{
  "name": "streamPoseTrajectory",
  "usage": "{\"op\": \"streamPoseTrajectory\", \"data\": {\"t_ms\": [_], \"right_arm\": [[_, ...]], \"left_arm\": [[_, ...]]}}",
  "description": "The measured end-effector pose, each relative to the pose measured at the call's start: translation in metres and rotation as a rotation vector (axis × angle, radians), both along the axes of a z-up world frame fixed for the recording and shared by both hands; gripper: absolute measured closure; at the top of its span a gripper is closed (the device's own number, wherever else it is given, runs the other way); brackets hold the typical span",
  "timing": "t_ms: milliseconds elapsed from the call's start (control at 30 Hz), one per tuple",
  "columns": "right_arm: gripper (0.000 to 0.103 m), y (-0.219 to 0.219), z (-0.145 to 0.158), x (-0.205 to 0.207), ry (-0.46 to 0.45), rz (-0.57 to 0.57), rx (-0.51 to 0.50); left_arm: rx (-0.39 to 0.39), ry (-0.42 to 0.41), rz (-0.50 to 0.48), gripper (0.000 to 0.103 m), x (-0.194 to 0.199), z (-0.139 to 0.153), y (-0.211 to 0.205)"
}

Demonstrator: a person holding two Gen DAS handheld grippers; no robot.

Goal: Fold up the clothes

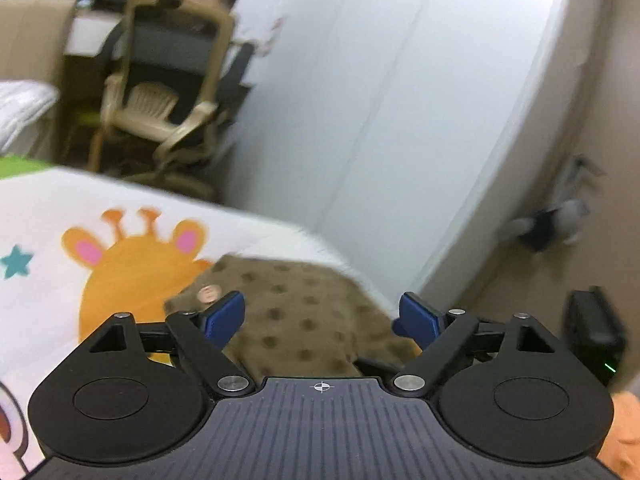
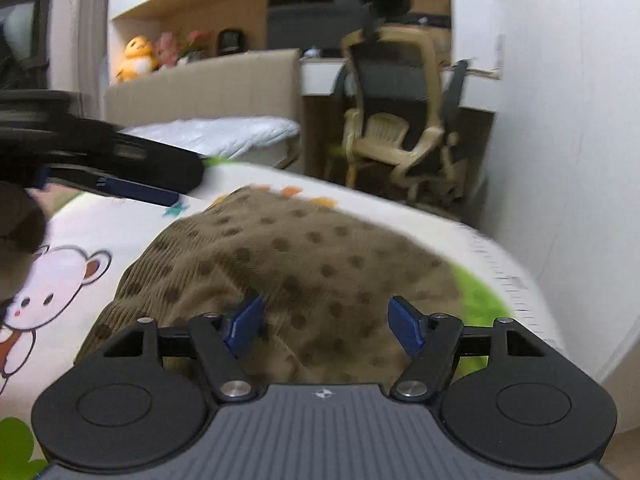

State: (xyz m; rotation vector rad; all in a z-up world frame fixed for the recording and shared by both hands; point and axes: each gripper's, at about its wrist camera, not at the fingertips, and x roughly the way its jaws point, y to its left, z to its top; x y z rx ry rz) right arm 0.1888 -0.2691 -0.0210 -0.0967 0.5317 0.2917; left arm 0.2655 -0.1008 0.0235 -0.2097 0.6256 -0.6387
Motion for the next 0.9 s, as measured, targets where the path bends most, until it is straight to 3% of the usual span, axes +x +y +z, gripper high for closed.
{"op": "streamPoseTrajectory", "data": {"t_ms": [100,200,300,433,533,667,767,833,900], "right_arm": [[0.044,0.044,-0.01,0.003,-0.047,0.088,-0.1],[0.045,0.073,-0.017,0.004,-0.075,0.154,-0.151],[0.044,0.084,-0.02,0.006,-0.091,0.187,-0.178],[0.025,0.034,-0.001,0.004,-0.029,0.162,0.005],[0.023,-0.01,0.007,0.008,0.008,0.031,0.117],[0.02,-0.043,-0.009,0.029,0.156,-0.068,0.276],[0.02,-0.028,-0.033,0.04,0.231,-0.084,0.185],[0.022,-0.007,-0.041,0.036,0.194,-0.066,0.091],[0.034,0.01,-0.039,0.032,0.15,-0.031,0.025]], "left_arm": [[0.063,0.086,0.095,0.018,0.016,-0.023,0.013],[0.101,0.14,0.183,0.014,0.023,-0.041,0.042],[0.082,0.163,0.203,0.01,0.026,-0.048,0.067],[0.058,0.152,0.185,0.01,0.02,-0.042,0.074],[0.018,0.178,0.154,0.01,0.015,-0.042,0.072],[-0.034,0.259,0.107,0.009,0.009,-0.048,0.067],[-0.059,0.352,0.06,0.009,0.005,-0.068,0.06],[-0.043,0.321,0.055,0.013,-0.003,-0.071,0.058],[-0.034,0.292,0.057,0.02,-0.008,-0.071,0.059]]}}
